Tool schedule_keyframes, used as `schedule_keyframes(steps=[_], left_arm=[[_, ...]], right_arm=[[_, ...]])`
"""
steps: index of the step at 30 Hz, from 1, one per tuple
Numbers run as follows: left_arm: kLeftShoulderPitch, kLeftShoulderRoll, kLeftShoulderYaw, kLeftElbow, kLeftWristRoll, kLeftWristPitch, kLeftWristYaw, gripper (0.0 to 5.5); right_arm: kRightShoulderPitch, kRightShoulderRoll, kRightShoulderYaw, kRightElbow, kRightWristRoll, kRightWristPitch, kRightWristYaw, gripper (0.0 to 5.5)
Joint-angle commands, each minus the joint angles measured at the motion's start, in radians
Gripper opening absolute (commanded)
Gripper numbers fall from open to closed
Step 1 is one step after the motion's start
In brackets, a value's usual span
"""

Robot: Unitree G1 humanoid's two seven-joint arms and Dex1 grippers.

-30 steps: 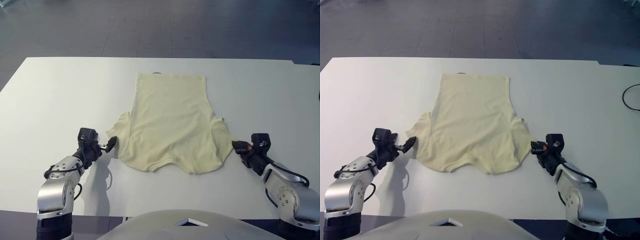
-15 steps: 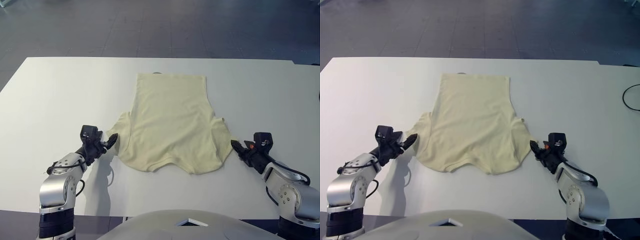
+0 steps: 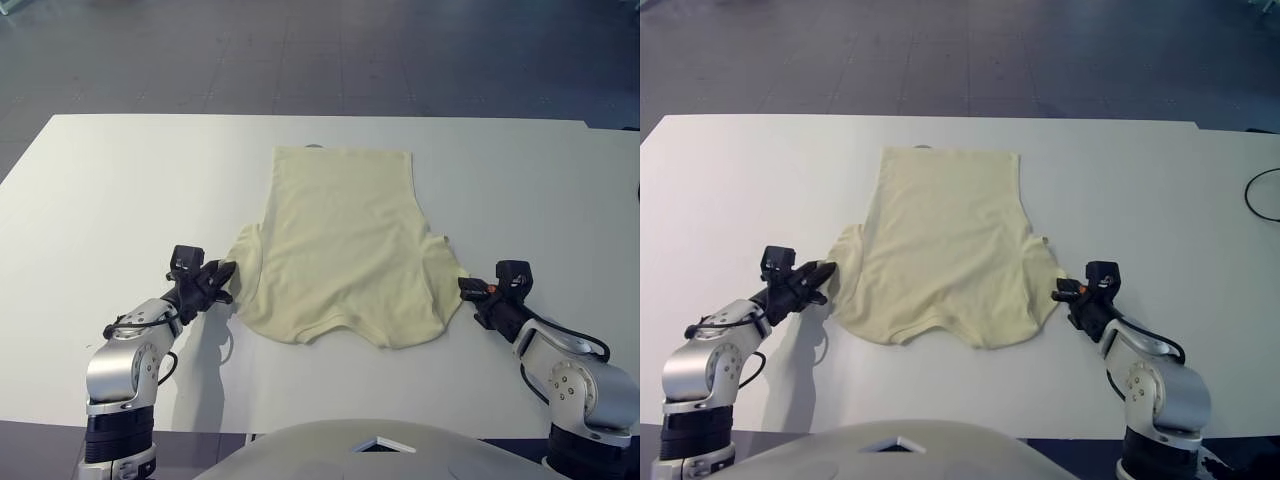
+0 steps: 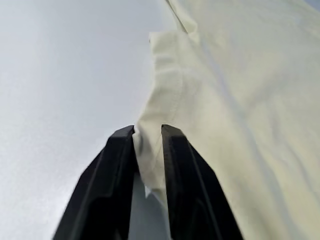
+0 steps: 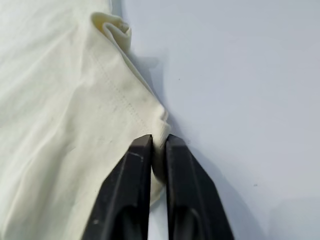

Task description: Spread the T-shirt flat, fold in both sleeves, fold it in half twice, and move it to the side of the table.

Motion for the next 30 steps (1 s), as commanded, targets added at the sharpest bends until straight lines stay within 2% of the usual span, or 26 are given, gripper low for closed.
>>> schedule_keyframes(steps=[1, 3, 15, 21, 30], left_arm=[[0.002, 0.021, 0.017, -0.027, -0.018, 0.023, 0.004, 0.26], [-0.001, 0.027, 0.019, -0.055, -0.027, 0.035, 0.006, 0.02], [-0.104, 0.047, -0.055, -0.266, -0.086, 0.207, 0.045, 0.02], [-0.107, 0.058, -0.163, -0.331, -0.091, 0.288, 0.053, 0.02], [-0.168, 0.033, -0.283, -0.277, -0.054, 0.24, 0.053, 0.02]], right_arm=[[0.006, -0.035, -0.033, -0.04, 0.019, 0.043, 0.002, 0.0], [-0.007, -0.043, -0.038, -0.067, 0.032, 0.064, 0.003, 0.0], [-0.103, 0.01, -0.005, -0.21, 0.12, 0.22, -0.039, 0.0], [-0.126, 0.02, 0.03, -0.253, 0.153, 0.286, -0.039, 0.0], [-0.164, 0.006, 0.15, -0.249, 0.171, 0.32, -0.017, 0.0]])
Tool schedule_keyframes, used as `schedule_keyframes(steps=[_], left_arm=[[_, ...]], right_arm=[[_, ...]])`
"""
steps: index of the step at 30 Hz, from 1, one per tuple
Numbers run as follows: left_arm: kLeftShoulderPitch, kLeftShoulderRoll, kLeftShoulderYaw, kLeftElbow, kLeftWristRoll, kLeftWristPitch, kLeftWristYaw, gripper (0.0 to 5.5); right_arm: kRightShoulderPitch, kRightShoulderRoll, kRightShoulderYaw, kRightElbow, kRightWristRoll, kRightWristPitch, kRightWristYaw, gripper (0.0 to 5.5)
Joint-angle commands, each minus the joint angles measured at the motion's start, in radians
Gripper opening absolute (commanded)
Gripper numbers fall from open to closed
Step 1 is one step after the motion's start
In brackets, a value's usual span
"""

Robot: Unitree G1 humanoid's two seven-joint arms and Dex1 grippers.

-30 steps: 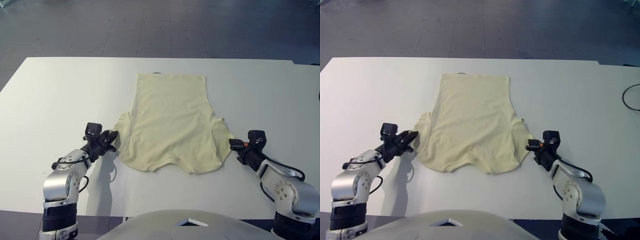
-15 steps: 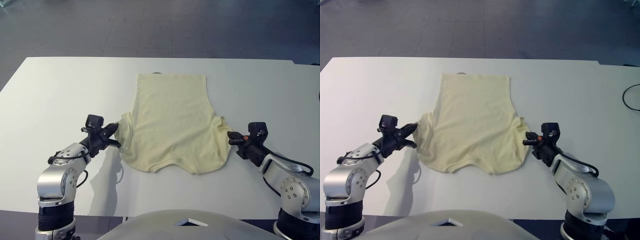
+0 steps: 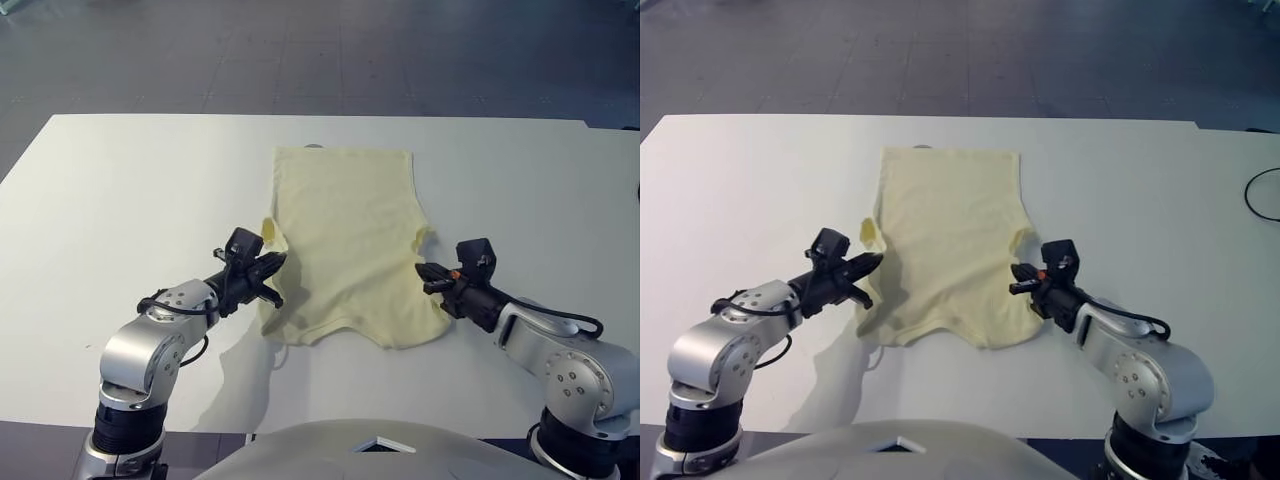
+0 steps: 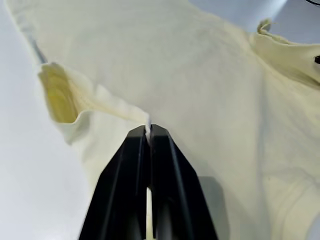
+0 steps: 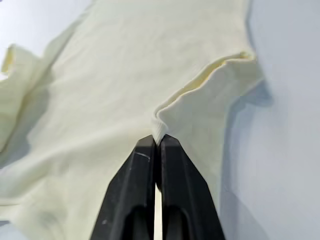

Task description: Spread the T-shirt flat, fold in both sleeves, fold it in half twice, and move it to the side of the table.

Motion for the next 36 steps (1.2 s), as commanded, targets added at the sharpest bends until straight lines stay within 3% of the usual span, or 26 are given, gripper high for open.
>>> schedule_keyframes(steps=[1, 10, 12, 17, 20, 23, 27, 28, 31, 36], left_arm=[[-0.043, -0.013, -0.052, 0.039, 0.023, -0.027, 0.005, 0.02], [-0.054, -0.025, -0.176, 0.106, 0.07, -0.076, -0.005, 0.02], [-0.048, -0.012, -0.19, 0.12, 0.09, -0.098, -0.009, 0.43], [-0.05, 0.002, -0.156, 0.097, 0.093, -0.146, -0.028, 1.23], [-0.066, 0.021, -0.11, 0.058, 0.053, -0.168, -0.078, 1.75], [-0.08, 0.064, -0.008, -0.006, -0.03, -0.156, -0.143, 2.23], [-0.046, 0.17, 0.098, -0.006, -0.014, -0.256, -0.217, 2.94], [-0.02, 0.202, 0.095, 0.009, 0.041, -0.333, -0.23, 3.15], [0.107, 0.313, 0.051, 0.083, 0.245, -0.663, -0.294, 3.6], [0.282, 0.423, 0.031, 0.253, 0.446, -1.169, -0.358, 4.41]], right_arm=[[-0.009, -0.013, 0.053, -0.002, 0.003, 0.011, 0.006, 0.0], [0.009, -0.035, 0.111, 0.025, -0.015, -0.019, 0.011, 0.0], [0.011, -0.039, 0.115, 0.027, -0.013, -0.024, 0.014, 0.0], [-0.003, -0.016, 0.082, 0.01, 0.024, -0.04, 0.035, 0.85], [-0.049, 0.08, -0.041, -0.003, 0.122, 0.068, 0.039, 1.35], [-0.134, 0.099, -0.179, -0.021, 0.195, 0.194, 0.061, 1.82], [-0.19, -0.107, -0.214, -0.022, 0.206, 0.179, 0.128, 2.5], [-0.163, -0.185, -0.193, -0.025, 0.174, 0.109, 0.162, 2.7], [0.034, -0.489, -0.002, -0.023, -0.119, -0.354, 0.345, 3.14], [0.297, -0.628, 0.063, 0.207, -0.468, -1.067, 0.545, 3.91]])
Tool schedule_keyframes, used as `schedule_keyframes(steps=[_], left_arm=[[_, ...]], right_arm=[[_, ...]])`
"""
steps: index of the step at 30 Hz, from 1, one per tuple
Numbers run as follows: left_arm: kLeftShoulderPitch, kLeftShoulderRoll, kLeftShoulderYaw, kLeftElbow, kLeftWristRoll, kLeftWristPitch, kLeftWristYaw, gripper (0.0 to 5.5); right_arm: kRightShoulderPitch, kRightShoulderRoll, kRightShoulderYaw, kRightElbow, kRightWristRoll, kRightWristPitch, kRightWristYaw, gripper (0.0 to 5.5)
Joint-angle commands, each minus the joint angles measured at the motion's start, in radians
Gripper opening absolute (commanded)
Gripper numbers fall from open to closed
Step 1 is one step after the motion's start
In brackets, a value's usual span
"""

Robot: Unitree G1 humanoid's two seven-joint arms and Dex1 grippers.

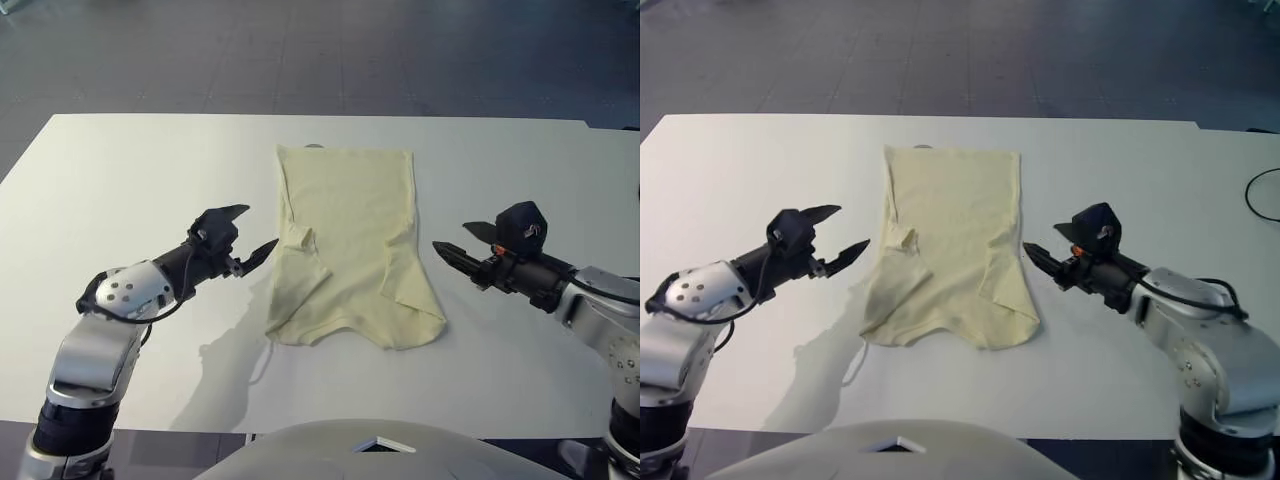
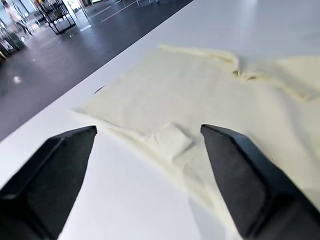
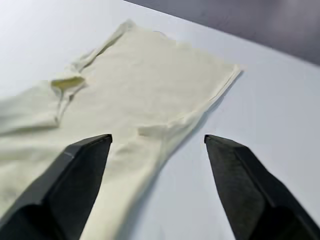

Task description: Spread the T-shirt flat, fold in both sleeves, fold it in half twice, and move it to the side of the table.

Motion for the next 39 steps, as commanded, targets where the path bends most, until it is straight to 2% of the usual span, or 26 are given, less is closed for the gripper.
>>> schedule_keyframes(steps=[1, 6, 10, 15, 20, 31, 37, 39], left_arm=[[0.2, 0.165, -0.05, 0.216, 0.268, -0.598, -0.091, 4.55], [0.232, 0.192, -0.057, 0.32, 0.319, -0.765, -0.097, 5.38], [0.229, 0.243, -0.076, 0.377, 0.367, -0.901, -0.119, 5.4], [0.201, 0.26, -0.125, 0.482, 0.405, -1.051, -0.137, 5.4], [0.124, 0.213, -0.189, 0.56, 0.439, -1.115, -0.115, 5.4], [0.028, 0.183, -0.283, 0.634, 0.489, -1.193, -0.074, 5.4], [-0.022, 0.205, -0.338, 0.684, 0.517, -1.276, -0.089, 5.4], [-0.05, 0.199, -0.361, 0.718, 0.542, -1.298, -0.086, 5.08]], right_arm=[[0.3, -0.224, 0.123, 0.257, -0.41, -0.836, 0.244, 4.05], [0.331, -0.267, 0.154, 0.437, -0.506, -1.122, 0.283, 4.86], [0.308, -0.289, 0.189, 0.537, -0.553, -1.294, 0.309, 5.38], [0.291, -0.275, 0.258, 0.622, -0.623, -1.496, 0.308, 5.38], [0.221, -0.247, 0.323, 0.71, -0.713, -1.669, 0.267, 5.38], [0.138, -0.214, 0.4, 0.795, -0.869, -1.818, 0.133, 5.38], [0.127, -0.223, 0.429, 0.829, -0.88, -1.835, 0.111, 4.43], [0.126, -0.225, 0.437, 0.833, -0.883, -1.839, 0.107, 4.07]])
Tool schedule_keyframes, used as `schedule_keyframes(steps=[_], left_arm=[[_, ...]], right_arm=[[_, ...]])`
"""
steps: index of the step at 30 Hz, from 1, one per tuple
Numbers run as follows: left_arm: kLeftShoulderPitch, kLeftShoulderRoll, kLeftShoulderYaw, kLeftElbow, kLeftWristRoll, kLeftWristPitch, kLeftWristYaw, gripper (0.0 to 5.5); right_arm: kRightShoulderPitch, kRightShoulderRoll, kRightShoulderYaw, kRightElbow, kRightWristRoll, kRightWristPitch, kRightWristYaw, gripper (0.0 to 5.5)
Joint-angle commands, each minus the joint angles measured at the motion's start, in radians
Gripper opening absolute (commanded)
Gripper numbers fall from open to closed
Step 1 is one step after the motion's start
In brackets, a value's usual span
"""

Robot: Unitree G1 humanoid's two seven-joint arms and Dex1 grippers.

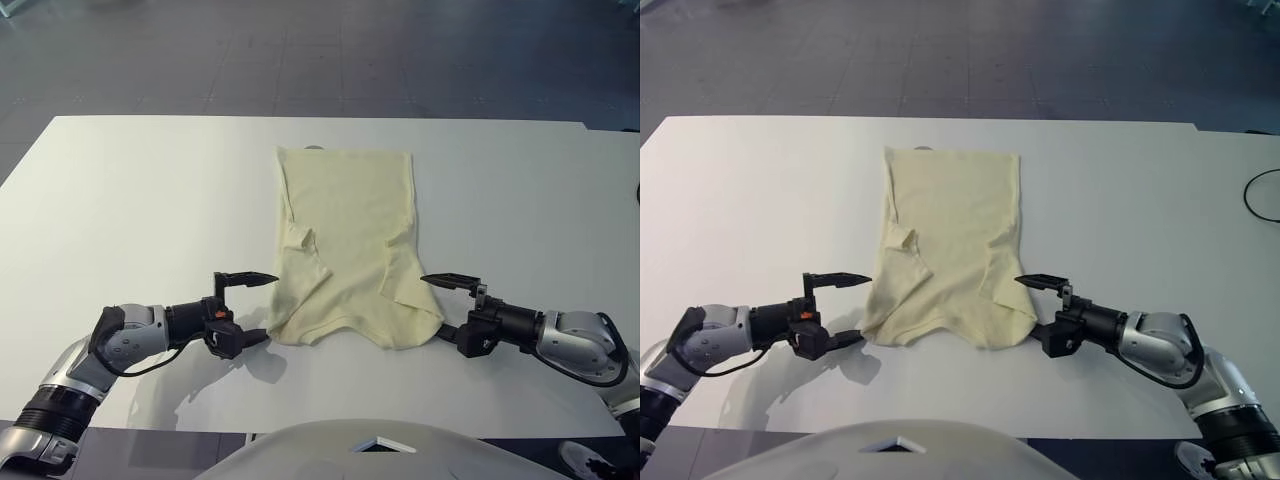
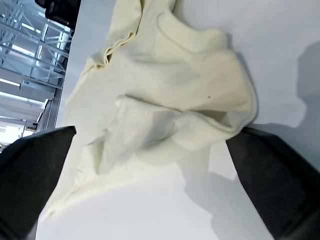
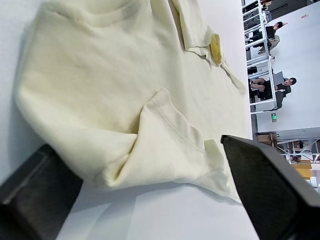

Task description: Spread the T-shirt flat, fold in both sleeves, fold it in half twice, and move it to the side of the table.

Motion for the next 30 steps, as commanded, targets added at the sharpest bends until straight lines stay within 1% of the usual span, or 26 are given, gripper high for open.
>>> schedule_keyframes(steps=[1, 6, 10, 15, 17, 18, 24, 27, 30], left_arm=[[-0.021, 0.004, -0.074, 0.085, 0.113, -0.021, -0.034, 4.88], [-0.054, 0.0, -0.102, 0.131, 0.158, -0.041, -0.014, 3.92], [-0.063, 0.005, -0.125, 0.137, 0.171, -0.058, -0.005, 3.2], [-0.073, 0.006, -0.152, 0.15, 0.178, -0.081, -0.002, 2.19], [-0.078, 0.006, -0.161, 0.158, 0.183, -0.087, -0.003, 1.91], [-0.08, 0.006, -0.165, 0.167, 0.189, -0.091, 0.0, 1.68], [-0.083, 0.005, -0.176, 0.201, 0.204, -0.094, 0.022, 0.72], [-0.074, 0.017, -0.176, 0.181, 0.118, -0.077, 0.001, 0.37], [-0.058, 0.049, -0.185, 0.113, -0.046, -0.042, -0.051, 0.01]], right_arm=[[0.014, -0.009, 0.033, 0.027, -0.043, 0.009, 0.015, 3.9], [0.014, -0.018, 0.049, 0.034, -0.045, -0.003, 0.009, 3.03], [0.008, -0.02, 0.057, 0.037, -0.047, -0.003, 0.006, 2.39], [0.005, -0.022, 0.068, 0.05, -0.052, -0.005, 0.002, 1.46], [0.002, -0.024, 0.071, 0.052, -0.05, -0.004, 0.004, 1.21], [-0.001, -0.024, 0.073, 0.054, -0.048, -0.004, 0.006, 1.0], [-0.008, -0.035, 0.081, 0.033, -0.009, 0.004, 0.034, 0.07], [0.01, -0.052, 0.079, -0.028, 0.064, 0.039, 0.078, 0.0], [0.05, -0.083, 0.071, -0.16, 0.2, 0.147, 0.15, 0.0]])
